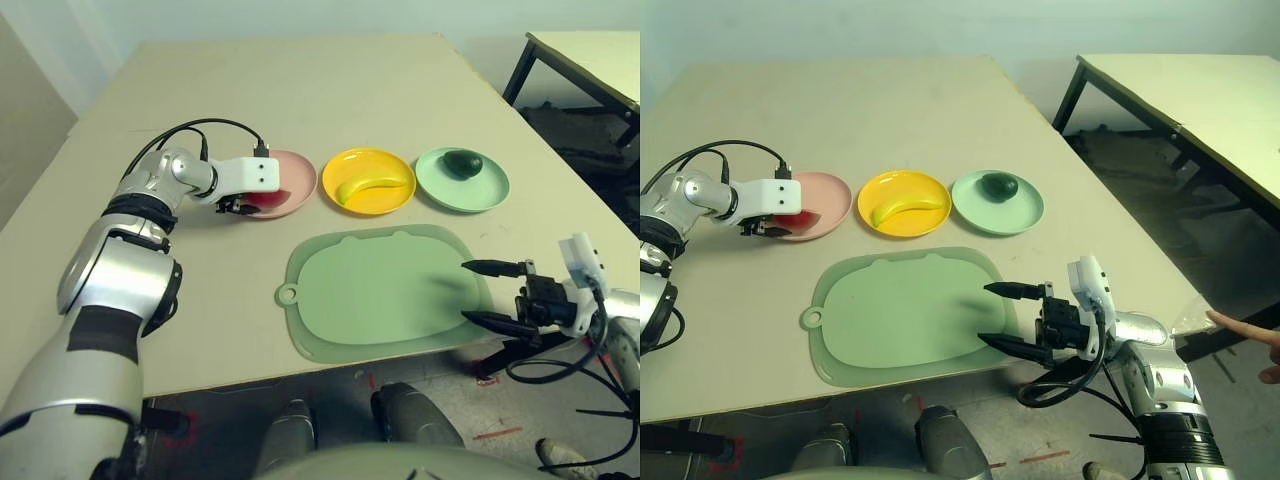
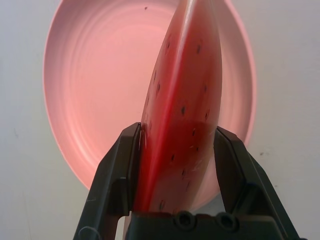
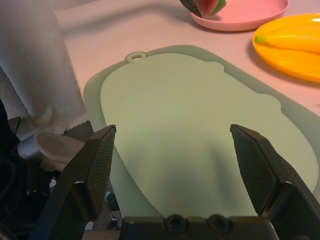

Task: Place the fruits into color-matched plates.

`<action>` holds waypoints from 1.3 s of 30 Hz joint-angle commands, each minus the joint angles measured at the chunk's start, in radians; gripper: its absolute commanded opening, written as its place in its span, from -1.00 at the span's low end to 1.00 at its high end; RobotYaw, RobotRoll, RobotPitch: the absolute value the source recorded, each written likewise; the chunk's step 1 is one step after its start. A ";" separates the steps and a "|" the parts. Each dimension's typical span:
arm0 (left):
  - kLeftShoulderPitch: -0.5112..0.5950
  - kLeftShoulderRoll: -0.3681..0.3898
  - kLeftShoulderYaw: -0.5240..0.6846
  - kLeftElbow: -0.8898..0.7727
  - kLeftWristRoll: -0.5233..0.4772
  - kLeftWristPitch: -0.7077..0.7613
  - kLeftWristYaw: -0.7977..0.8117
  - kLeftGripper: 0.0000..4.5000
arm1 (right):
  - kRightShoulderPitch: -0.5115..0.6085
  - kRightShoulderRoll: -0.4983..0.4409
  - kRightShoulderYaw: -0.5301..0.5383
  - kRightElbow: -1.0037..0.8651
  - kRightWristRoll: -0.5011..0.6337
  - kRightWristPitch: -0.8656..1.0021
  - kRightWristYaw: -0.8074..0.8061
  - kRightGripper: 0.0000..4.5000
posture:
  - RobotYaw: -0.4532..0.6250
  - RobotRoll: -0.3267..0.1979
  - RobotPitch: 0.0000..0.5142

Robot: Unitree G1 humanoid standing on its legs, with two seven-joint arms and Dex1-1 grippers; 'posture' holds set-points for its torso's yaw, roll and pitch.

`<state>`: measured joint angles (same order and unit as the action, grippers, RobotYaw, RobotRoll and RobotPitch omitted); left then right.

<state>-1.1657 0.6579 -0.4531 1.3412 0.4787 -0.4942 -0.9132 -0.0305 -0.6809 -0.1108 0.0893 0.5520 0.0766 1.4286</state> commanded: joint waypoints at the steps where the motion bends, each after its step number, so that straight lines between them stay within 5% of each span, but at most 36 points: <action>1: 0.007 -0.009 0.005 0.020 0.025 0.007 0.020 0.07 | 0.016 -0.003 -0.018 -0.031 0.011 0.008 -0.016 1.00 | -0.73 0.25 -0.62; 5: 0.011 -0.018 0.009 0.023 0.032 0.017 0.029 0.07 | 0.025 -0.008 -0.023 -0.049 0.018 0.018 -0.026 1.00 | -0.75 0.25 -0.60; 11: 0.015 -0.025 0.007 0.024 0.046 0.019 0.037 0.96 | 0.035 -0.015 -0.033 -0.056 0.016 0.022 -0.028 1.00 | -0.76 0.25 -0.60; 39: -0.092 0.069 0.086 0.009 -0.007 -0.024 -0.057 0.98 | -0.188 0.070 0.022 0.164 -0.029 -0.027 -0.007 1.00 | -0.54 0.25 -0.87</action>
<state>-1.2513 0.7192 -0.3959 1.3488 0.4985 -0.5207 -0.9385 -0.2033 -0.6178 -0.0902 0.2306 0.5344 0.0568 1.4286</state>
